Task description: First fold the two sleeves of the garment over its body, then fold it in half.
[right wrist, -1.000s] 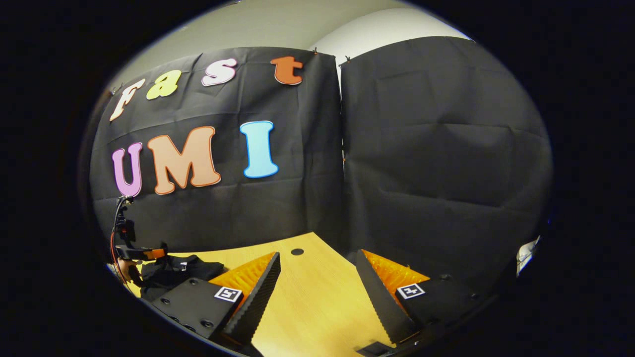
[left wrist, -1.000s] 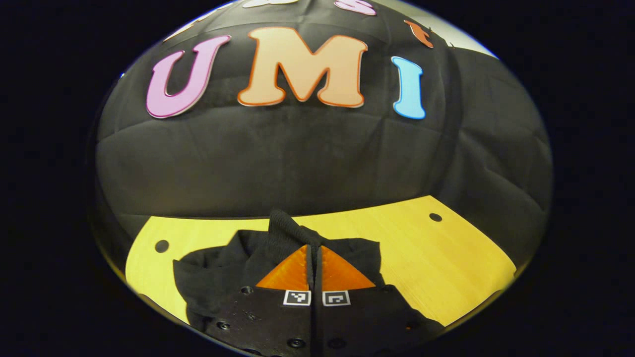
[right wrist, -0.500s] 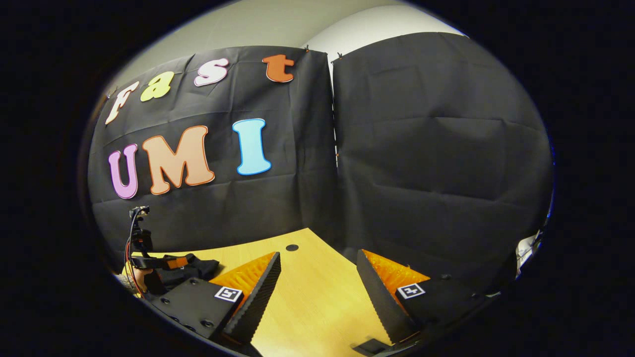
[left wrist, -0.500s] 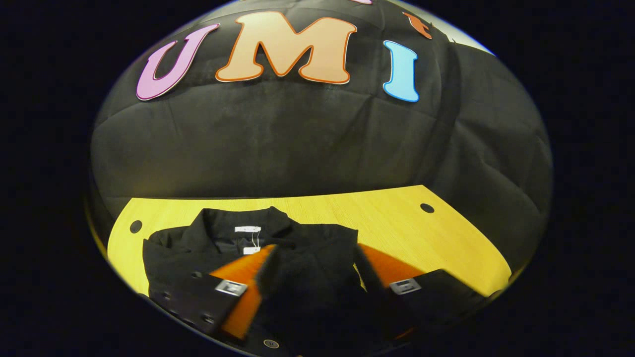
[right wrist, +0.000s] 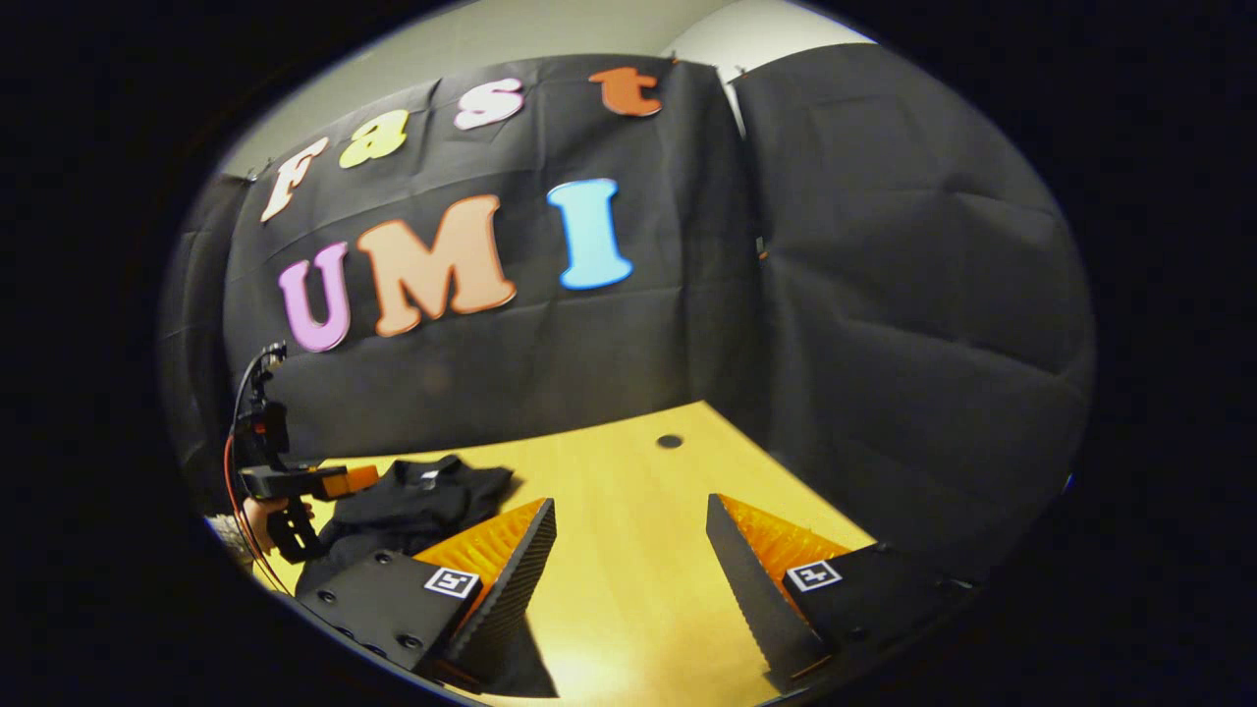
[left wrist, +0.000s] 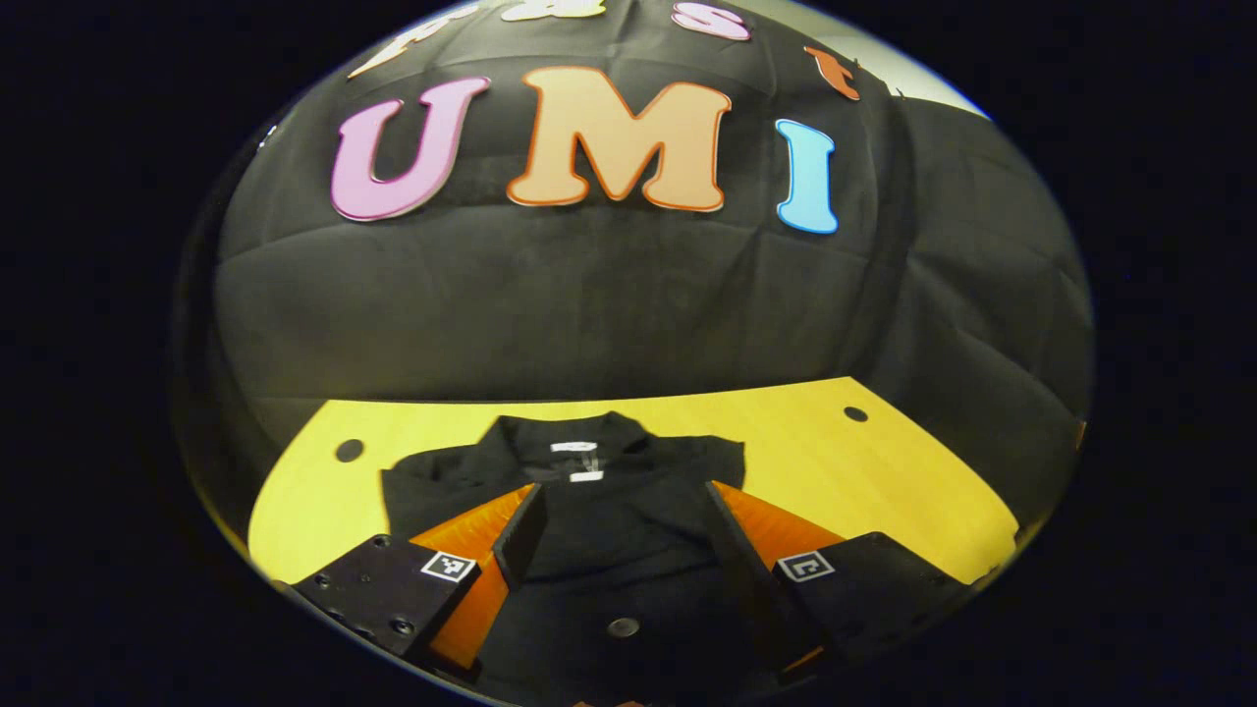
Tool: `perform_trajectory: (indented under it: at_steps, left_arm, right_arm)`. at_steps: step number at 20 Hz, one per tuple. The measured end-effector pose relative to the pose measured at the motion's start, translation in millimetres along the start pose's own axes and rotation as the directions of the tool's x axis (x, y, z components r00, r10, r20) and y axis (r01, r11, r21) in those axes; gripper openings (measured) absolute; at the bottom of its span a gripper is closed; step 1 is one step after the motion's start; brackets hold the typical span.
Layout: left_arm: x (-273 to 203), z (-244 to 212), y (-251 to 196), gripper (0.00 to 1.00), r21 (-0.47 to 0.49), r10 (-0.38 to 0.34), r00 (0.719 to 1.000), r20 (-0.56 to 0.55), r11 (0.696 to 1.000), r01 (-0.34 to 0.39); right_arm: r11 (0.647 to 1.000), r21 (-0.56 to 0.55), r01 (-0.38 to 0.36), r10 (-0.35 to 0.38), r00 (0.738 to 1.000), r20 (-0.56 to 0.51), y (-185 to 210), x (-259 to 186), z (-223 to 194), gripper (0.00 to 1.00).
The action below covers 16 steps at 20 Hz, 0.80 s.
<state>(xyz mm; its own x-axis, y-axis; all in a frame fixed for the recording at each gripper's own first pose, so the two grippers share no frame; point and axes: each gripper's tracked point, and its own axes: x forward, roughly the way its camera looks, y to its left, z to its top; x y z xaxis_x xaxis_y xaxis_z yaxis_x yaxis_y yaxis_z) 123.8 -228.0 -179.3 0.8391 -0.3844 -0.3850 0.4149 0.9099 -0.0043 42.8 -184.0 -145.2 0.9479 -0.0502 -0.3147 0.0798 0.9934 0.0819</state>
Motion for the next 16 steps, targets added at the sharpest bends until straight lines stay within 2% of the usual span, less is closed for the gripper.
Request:
perform_trajectory:
  at_steps: [3, 6, 8, 12, 16]
  left_arm:
    - [-49.7, -17.5, 38.3, 0.94, 0.007, 0.07, 0.998, -0.002, 0.998, -0.07]
    - [-99.3, -50.0, 68.5, 0.95, -0.004, 0.132, 0.991, -0.034, 0.991, -0.132]
    - [-132.1, -82.3, 80.2, 0.95, -0.009, 0.16, 0.984, -0.074, 0.987, -0.161]
    - [-189.9, -153.6, 87.4, 0.95, 0.014, 0.201, 0.957, -0.211, 0.979, -0.202]
    - [-226.3, -204.9, 91.9, 0.94, -0.016, 0.223, 0.922, -0.317, 0.971, -0.24]
  right_arm:
    - [0.993, -0.033, -0.116, 0.113, 0.989, -0.093, 43.0, 5.2, -37.9, 0.97]
    - [0.975, -0.058, -0.215, 0.202, 0.963, -0.177, 82.0, 6.2, -74.5, 0.98]
    - [0.963, -0.072, -0.259, 0.235, 0.941, -0.243, 97.8, 5.1, -103.2, 0.98]
    - [0.941, -0.139, -0.308, 0.238, 0.896, -0.374, 108.3, -0.6, -163.5, 0.98]
    - [0.928, -0.164, -0.335, 0.23, 0.86, -0.456, 116.9, -9.9, -207.1, 0.98]
